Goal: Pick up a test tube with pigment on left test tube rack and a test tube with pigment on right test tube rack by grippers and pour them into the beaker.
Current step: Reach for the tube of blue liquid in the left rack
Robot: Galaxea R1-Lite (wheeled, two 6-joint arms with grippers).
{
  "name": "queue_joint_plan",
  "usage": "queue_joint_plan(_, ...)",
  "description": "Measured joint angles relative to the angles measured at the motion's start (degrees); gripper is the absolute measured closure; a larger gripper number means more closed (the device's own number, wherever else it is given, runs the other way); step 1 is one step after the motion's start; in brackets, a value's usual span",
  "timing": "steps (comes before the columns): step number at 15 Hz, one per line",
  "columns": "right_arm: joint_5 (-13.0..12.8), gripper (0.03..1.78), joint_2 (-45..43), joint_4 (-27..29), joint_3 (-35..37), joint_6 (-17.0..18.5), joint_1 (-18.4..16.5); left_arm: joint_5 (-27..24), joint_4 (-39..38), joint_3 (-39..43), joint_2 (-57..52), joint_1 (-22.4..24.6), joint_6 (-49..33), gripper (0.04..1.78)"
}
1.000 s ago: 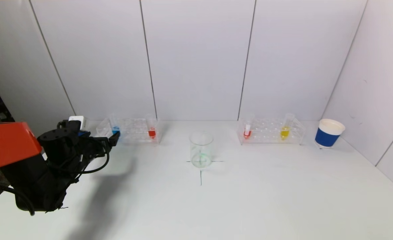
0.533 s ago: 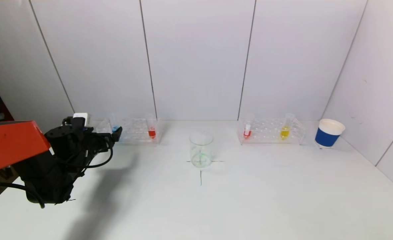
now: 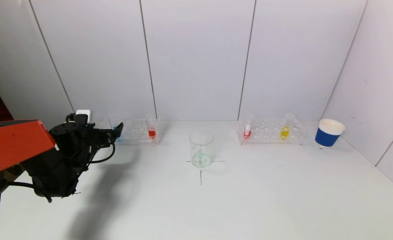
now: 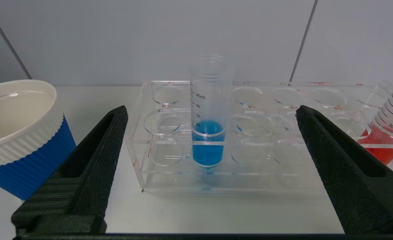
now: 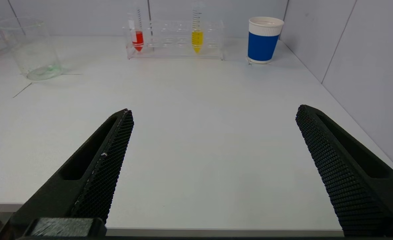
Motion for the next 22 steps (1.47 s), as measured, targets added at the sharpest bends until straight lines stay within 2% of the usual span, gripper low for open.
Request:
queue_joint_plan(13, 0.02, 0.04, 0.00, 0.00, 0.00, 0.00, 0.00, -0.20, 0.41, -9.85, 5.58, 0.50, 1.04, 0.06)
queue_joint_plan(22, 0.00, 0.04, 0.00, 0.00, 0.00, 0.00, 0.00, -0.24, 0.49, -11.45, 7.11, 0.33, 1.66, 0.06)
